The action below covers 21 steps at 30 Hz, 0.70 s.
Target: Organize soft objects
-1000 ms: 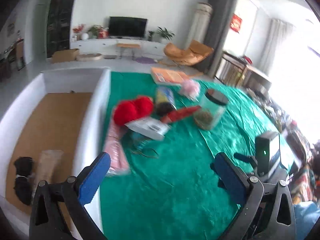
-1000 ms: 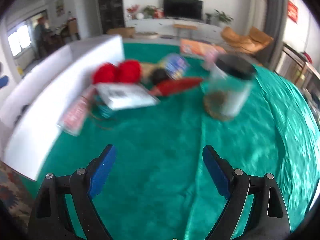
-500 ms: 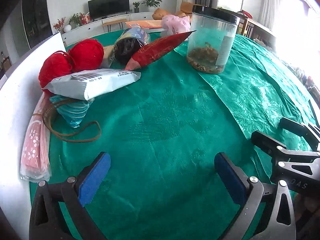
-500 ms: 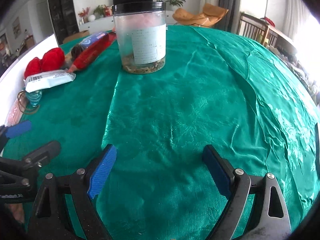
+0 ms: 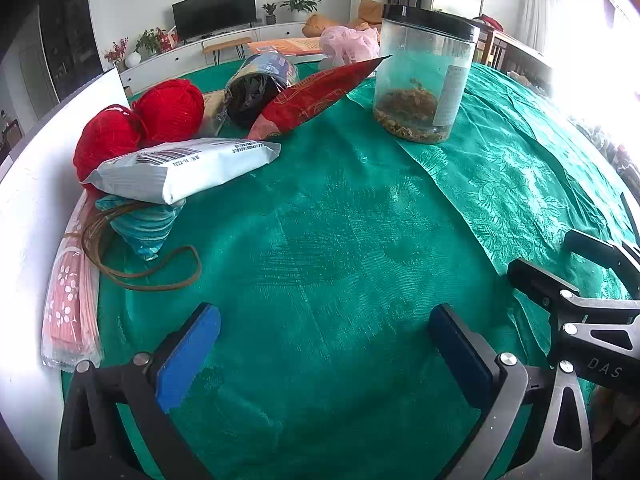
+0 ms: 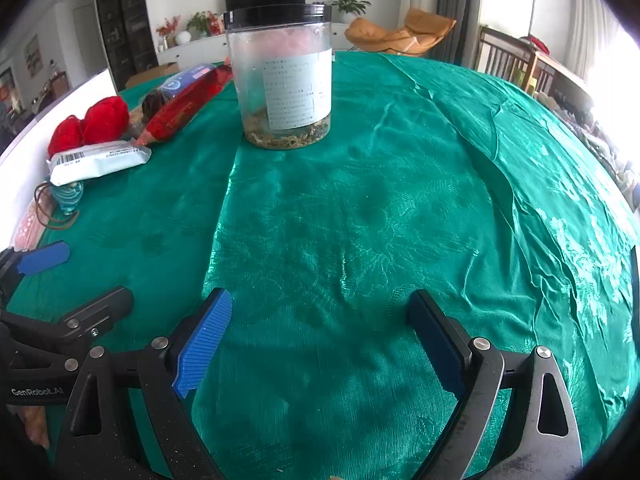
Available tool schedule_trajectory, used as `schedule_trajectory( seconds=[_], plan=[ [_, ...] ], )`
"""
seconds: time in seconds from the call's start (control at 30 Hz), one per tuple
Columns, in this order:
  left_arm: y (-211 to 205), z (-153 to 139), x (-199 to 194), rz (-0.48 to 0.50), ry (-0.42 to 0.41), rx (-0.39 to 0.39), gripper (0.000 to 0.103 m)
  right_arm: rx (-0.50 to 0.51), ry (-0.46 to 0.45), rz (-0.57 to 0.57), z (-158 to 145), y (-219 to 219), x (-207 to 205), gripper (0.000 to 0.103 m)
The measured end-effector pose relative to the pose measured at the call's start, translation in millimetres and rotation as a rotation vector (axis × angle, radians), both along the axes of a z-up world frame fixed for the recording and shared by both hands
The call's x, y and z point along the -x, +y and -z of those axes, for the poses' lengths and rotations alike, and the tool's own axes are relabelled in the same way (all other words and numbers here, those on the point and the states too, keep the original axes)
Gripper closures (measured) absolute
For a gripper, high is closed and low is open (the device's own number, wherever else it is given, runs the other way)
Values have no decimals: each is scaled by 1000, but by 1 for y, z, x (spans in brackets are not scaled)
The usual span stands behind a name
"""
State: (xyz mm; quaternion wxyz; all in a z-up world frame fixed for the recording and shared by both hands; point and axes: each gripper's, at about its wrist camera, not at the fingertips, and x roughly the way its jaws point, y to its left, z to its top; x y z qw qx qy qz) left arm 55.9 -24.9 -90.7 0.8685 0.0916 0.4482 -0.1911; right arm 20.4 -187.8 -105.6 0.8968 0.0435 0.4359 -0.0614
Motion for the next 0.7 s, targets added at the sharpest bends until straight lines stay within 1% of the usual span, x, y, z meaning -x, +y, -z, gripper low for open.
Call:
schedule_trajectory(
  seconds=[0.7],
  plan=[
    [0,1,-1,-1,0,0,0,-1,0,-1,1,0,0,11]
  ],
)
